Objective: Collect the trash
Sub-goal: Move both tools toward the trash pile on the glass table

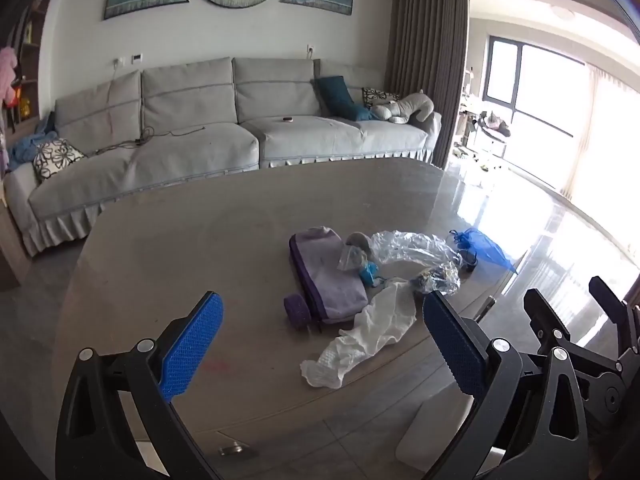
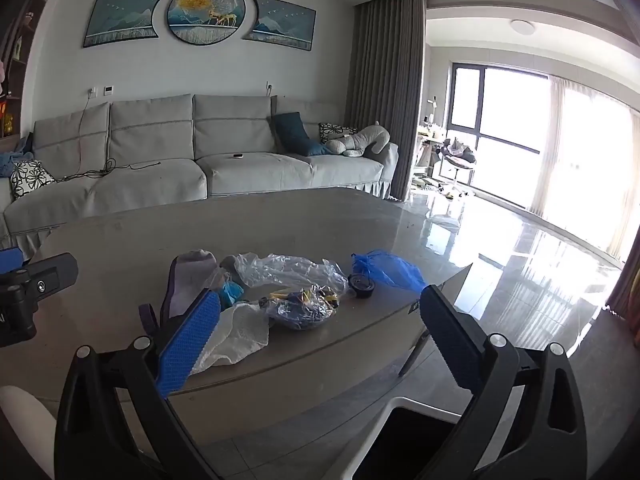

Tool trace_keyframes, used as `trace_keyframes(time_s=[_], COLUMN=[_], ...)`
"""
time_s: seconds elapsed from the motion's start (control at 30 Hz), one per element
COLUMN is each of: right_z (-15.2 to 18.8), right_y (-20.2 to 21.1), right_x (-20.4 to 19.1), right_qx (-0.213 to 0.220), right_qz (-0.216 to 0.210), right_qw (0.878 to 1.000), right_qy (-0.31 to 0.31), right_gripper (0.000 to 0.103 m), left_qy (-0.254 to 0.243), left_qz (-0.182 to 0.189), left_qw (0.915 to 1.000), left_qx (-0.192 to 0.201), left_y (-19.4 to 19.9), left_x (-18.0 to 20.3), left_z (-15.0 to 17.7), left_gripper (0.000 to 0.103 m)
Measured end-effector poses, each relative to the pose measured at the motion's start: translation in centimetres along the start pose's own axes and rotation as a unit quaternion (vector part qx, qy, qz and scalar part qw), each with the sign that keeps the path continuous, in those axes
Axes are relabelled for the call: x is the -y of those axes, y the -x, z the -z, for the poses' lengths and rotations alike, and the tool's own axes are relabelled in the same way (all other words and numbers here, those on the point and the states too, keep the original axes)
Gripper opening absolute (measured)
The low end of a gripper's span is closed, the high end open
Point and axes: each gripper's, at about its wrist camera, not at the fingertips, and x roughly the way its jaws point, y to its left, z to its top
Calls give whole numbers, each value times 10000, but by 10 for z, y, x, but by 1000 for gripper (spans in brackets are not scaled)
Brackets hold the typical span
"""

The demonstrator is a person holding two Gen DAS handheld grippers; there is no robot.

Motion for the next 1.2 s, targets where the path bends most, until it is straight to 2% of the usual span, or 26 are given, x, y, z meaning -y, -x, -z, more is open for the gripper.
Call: trace_keyframes(time_s=[0.07, 0.13, 0.2, 0.3, 0.37, 0.43, 0.5, 0.6, 0.67, 0.7, 0.93, 1.1, 1.2], right_z=[-1, -2, 1, 6, 9, 9, 9, 10, 14, 16, 25, 23, 21], right_y=[-6, -10, -14, -14, -16, -22, -33, -50, -59, -63, -87, -99, -109], right_x=[8, 8, 2, -10, -11, -12, -16, -18, -19, -17, -19, -26, -32], right_qx=[-211, -237, -198, 213, 433, 295, 41, -381, -415, -392, -452, -380, -339], right_qz=[-200, -125, -28, 96, -384, -674, -580, -429, 57, 163, 39, -110, -202], right_qw=[9988, 9989, 9995, 9995, 9979, 9970, 9975, 9975, 9982, 9983, 9980, 9978, 9973], right_qy=[-385, -372, -230, 227, 275, 257, 396, 424, 418, 403, 443, 537, 625], right_gripper=[99, 99, 99, 99, 99, 99, 99, 99, 99, 99, 99, 99, 99], left_qy=[-61, -103, -46, 89, 19, 28, 130, 136, 104, 113, 52, 320, 301], left_qz=[-74, -144, -140, 23, -13, 28, 77, -50, -124, -135, -333, -469, -615], left_qw=[9998, 9994, 9997, 9999, 9999, 9998, 9996, 9995, 9994, 9993, 9984, 9966, 9949], left_qx=[178, 293, 213, -62, -143, -187, -249, -293, -305, -322, -450, -605, -738], left_y=[-1, -4, -14, -30, -36, -43, -50, -62, -70, -75, -109, -132, -148], left_x=[0, -1, -5, -13, -14, -16, -20, -24, -25, -27, -24, -31, -31], left_z=[1, 3, 3, 8, 10, 11, 12, 12, 12, 13, 17, 22, 27], left_gripper=[98, 98, 98, 98, 98, 98, 98, 98, 98, 98, 98, 98, 98])
